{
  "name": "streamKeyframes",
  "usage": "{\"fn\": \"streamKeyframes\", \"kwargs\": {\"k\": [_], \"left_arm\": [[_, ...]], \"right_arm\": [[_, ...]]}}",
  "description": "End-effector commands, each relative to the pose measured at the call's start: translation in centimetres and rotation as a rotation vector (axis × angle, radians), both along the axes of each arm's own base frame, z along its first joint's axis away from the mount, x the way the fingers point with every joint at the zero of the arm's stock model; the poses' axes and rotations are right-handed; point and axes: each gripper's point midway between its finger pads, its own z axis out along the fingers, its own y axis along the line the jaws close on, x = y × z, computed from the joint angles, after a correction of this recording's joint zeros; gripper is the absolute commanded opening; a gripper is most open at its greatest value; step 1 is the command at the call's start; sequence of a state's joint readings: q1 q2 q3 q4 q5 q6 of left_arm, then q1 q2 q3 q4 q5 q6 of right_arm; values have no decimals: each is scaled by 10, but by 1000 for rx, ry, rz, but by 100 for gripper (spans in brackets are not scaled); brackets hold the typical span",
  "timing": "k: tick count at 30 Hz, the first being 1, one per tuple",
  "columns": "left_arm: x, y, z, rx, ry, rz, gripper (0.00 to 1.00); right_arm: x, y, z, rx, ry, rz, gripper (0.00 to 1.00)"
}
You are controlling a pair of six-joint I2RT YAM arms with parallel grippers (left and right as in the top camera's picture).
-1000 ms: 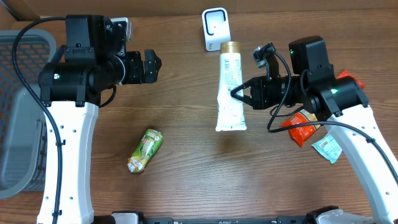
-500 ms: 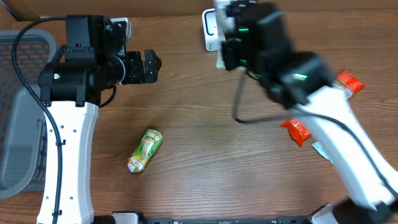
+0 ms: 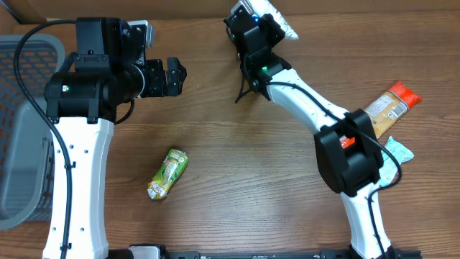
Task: Scan the item barcode
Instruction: 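Hold the Pantene tube barcode over the white scanner with the right gripper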
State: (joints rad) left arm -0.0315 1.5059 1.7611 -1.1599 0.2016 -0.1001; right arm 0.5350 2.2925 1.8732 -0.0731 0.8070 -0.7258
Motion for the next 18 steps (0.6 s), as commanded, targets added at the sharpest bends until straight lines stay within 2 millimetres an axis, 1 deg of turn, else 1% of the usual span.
{"fn": "streamKeyframes", "kwargs": {"k": [1,5,7,10,18], "left_arm": [[2,0,3,13,-14,-14,100],[2,0,3,13,-14,-14,100],[2,0,3,13,-14,-14,100],[2,0,3,13,-14,-14,99],[2,0,3,13,-14,-14,100]], "right_arm": [[11,-11,4,-190,0,-5,4],[17,-7,-15,-188,22,28,4],[18,-4,-22,-185,32,47,4],[19,0,-26,-181,39,67,4],[18,0,-28,-184,46,70,4]]}}
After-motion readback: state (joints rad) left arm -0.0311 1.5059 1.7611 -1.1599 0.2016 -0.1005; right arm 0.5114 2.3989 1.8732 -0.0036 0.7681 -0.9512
